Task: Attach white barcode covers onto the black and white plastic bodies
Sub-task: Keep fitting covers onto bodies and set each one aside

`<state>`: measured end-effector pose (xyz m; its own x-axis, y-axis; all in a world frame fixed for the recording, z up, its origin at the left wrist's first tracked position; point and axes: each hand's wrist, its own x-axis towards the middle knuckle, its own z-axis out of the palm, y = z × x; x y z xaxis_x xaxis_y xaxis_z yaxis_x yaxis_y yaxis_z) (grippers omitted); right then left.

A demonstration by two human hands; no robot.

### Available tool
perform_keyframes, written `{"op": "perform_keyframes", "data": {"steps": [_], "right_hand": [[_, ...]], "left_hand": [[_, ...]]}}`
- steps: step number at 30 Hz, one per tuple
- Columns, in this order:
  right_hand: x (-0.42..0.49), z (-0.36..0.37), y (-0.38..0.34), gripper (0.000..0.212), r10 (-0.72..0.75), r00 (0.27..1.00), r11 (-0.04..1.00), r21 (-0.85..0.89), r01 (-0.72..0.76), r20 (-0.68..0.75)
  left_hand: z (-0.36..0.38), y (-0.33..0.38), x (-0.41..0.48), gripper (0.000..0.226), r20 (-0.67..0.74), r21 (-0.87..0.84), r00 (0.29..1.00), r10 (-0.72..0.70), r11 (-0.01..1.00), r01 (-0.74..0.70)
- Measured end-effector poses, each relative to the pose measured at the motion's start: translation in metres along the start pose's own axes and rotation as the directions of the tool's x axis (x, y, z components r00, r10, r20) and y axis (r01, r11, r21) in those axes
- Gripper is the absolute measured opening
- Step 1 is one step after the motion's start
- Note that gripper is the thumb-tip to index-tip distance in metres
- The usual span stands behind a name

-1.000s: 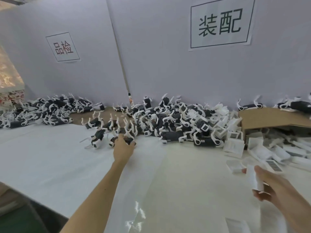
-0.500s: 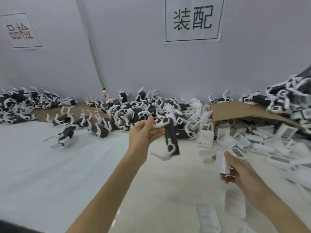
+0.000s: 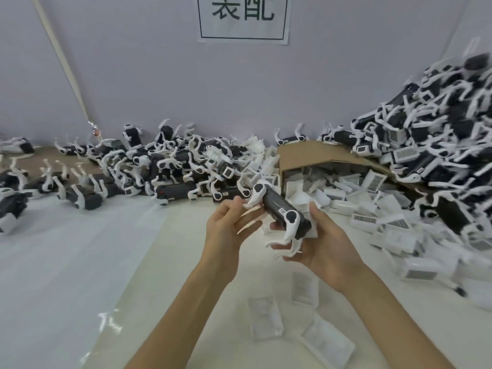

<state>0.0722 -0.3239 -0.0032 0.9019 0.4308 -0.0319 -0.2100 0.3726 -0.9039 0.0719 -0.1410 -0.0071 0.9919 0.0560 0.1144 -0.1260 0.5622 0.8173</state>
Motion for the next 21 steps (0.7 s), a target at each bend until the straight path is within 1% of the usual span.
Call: {"op": "perform_keyframes", "data": {"steps": [2, 5, 8, 11, 14, 15, 16, 18, 19, 21], "right_hand": [[0.001, -0.002, -0.001, 0.051, -0.005, 0.996, 1.000, -0.005, 0.005, -0.088], [0.001, -0.003, -0.002, 0.052, -0.040, 0.985, 0.998, 0.042, 0.048, -0.167], [0.001, -0.002, 0.000, 0.054, -0.087, 0.973, 0.996, -0.013, 0.086, -0.214], [0.001, -0.003, 0.001, 0.050, -0.078, 0.968, 0.997, -0.018, 0.076, -0.239], [0.001, -0.005, 0.002, 0.049, -0.083, 0.959, 0.996, 0.004, 0.088, -0.272], [0.001, -0.005, 0.002, 0.051, -0.093, 0.956, 0.995, 0.014, 0.101, -0.279], [0.002, -0.006, 0.002, 0.051, -0.107, 0.952, 0.993, 0.024, 0.119, -0.285], [0.002, -0.005, 0.002, 0.049, -0.151, 0.942, 0.985, 0.030, 0.167, -0.301], [0.002, -0.004, 0.002, 0.048, -0.175, 0.935, 0.981, 0.021, 0.190, -0.309], [0.002, -0.004, 0.002, 0.046, -0.226, 0.922, 0.974, -0.037, 0.226, -0.314]], "left_hand": [[0.002, 0.001, -0.003, 0.018, 0.007, 0.083, 1.000, 0.028, 0.996, -0.028], [0.008, 0.002, -0.009, 0.019, 0.068, 0.146, 0.996, 0.054, 0.987, -0.063], [0.010, -0.002, -0.011, 0.018, 0.144, 0.191, 0.987, 0.068, 0.977, -0.095], [0.012, -0.004, -0.011, 0.019, 0.188, 0.210, 0.980, 0.059, 0.973, -0.099], [0.009, -0.006, -0.009, 0.006, 0.233, 0.176, 0.972, 0.021, 0.982, -0.063], [0.008, -0.007, -0.008, 0.010, 0.238, 0.169, 0.971, 0.013, 0.984, -0.054], [0.007, -0.008, -0.008, 0.021, 0.236, 0.176, 0.972, -0.001, 0.984, -0.042], [0.009, -0.008, -0.008, 0.035, 0.213, 0.231, 0.976, -0.056, 0.973, 0.005], [0.009, -0.009, -0.009, 0.039, 0.206, 0.281, 0.973, -0.099, 0.959, 0.038], [0.009, -0.011, -0.010, 0.044, 0.212, 0.431, 0.956, -0.201, 0.897, 0.093]]}}
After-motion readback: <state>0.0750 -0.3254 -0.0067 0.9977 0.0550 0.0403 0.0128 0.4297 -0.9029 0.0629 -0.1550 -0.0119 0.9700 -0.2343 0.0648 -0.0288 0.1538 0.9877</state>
